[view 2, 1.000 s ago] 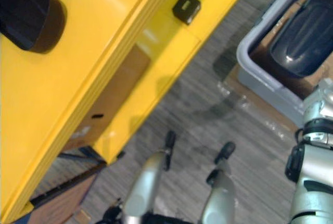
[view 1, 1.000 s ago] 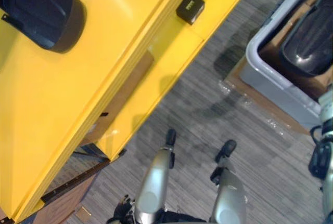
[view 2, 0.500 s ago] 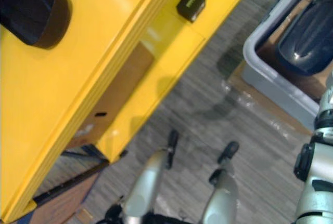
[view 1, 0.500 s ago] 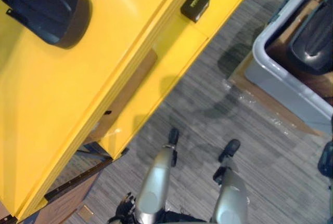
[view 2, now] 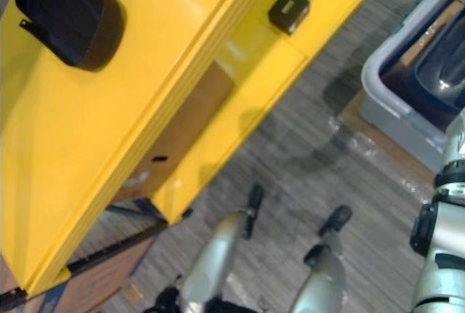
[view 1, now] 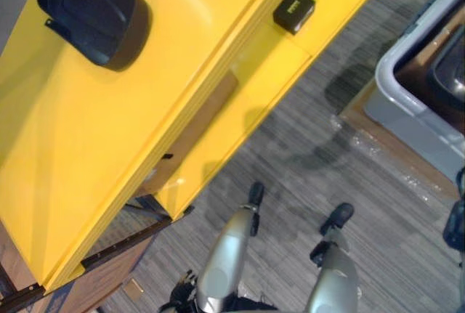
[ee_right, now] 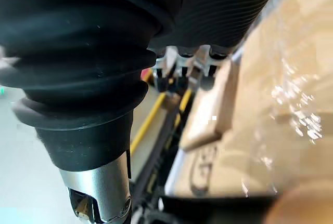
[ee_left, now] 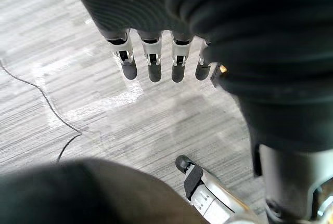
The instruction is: Walk over and take plastic housings, then place them on the shelf
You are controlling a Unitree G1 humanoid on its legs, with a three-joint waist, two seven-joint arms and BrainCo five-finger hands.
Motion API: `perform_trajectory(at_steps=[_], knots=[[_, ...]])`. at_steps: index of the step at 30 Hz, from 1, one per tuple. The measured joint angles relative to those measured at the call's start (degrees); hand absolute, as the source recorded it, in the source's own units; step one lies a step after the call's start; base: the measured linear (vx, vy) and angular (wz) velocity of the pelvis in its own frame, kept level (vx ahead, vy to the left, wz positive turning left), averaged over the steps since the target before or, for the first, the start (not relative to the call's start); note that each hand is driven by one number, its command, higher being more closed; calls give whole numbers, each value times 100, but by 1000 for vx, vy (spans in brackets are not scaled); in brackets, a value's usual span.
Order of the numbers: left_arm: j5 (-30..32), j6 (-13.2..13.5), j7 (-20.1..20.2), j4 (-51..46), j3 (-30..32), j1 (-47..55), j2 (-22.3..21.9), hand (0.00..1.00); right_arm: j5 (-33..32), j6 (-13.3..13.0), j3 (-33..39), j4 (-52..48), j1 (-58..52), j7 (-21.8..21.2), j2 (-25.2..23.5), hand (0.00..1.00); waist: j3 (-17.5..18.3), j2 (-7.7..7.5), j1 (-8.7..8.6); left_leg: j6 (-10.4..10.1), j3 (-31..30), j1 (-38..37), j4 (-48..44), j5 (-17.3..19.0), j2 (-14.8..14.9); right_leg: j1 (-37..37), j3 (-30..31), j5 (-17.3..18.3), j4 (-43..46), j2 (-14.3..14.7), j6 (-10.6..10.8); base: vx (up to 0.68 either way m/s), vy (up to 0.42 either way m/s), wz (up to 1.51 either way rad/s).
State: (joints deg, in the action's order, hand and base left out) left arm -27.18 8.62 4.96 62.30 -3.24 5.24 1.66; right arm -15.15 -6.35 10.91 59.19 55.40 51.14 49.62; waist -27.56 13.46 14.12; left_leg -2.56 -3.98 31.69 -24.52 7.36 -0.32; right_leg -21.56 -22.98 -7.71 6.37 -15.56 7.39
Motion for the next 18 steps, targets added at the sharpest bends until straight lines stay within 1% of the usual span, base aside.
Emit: perform_trajectory(at_steps=[3, 4, 6, 8, 9, 11, 13, 14, 17, 18], knots=[[0, 15, 61, 0, -1, 0, 0, 0, 9, 66, -60, 38, 161, -1, 19, 0, 46, 65, 34, 7, -23, 27, 7, -4, -61, -11, -31, 6, 7, -71, 10, -18, 34, 7], [0, 18, 103, -2, -1, -2, 0, 0, 15, 149, -198, 40, 213, 1, 62, 0, 55, 78, 68, 15, -29, 42, 8, -9, -85, -24, -38, 0, 7, -100, 19, -18, 27, 6], [-3, 19, 135, -2, -1, -1, 0, 0, 18, 209, -231, 42, 215, 5, 78, 0, 59, 83, 97, 15, -38, 43, 8, -9, -100, -23, -39, 0, 6, -112, 20, -16, 20, 4], [-17, 23, 227, -3, -2, -4, 0, 0, 19, 326, -274, 46, 243, 18, 93, 0, 60, 84, 116, 15, -75, 75, -3, -8, -134, -21, -69, 0, 5, -138, 20, -25, 21, 10], [-116, 22, 253, -11, -4, -6, 0, 0, 17, 431, -309, 60, 245, 27, 105, 0, 60, 84, 122, 16, -102, 100, -15, -7, -146, -22, -84, 0, 3, -140, 19, -29, 18, 11], [-177, 22, 256, -22, -6, -15, 1, 0, 14, 542, -392, 144, 250, 47, 112, 0, 60, 84, 131, 15, -144, 148, -36, -7, -152, -28, -129, 1, 2, -138, 18, -38, 5, 10], [-181, 16, 255, -23, -36, -28, 1, 0, -2, 661, -388, 272, 278, 178, 113, 0, 60, 85, 166, 15, -160, 181, -55, -4, -151, -38, -163, 5, -1, -135, 12, -39, -7, 5], [-192, 13, 255, -22, -38, -28, 1, 0, -13, 679, -387, 273, 292, 202, 117, 0, 60, 85, 167, 15, -161, 188, -59, -4, -151, -41, -168, 5, -3, -135, 11, -41, -7, 2], [-229, 17, 252, -22, -129, -29, 2, 0, -72, 806, -388, 288, 370, 269, 185, 0, 97, 137, 199, 33, -153, 238, -112, 14, -153, -65, -173, 6, -14, -138, 9, -43, 1, 0], [-229, 22, 254, -22, -218, -29, 1, 0, -127, 895, -384, 309, 369, 275, 247, 0, 123, 173, 226, 36, -150, 240, -114, 15, -160, -65, -169, 3, -19, -146, 14, -43, 4, -1]])
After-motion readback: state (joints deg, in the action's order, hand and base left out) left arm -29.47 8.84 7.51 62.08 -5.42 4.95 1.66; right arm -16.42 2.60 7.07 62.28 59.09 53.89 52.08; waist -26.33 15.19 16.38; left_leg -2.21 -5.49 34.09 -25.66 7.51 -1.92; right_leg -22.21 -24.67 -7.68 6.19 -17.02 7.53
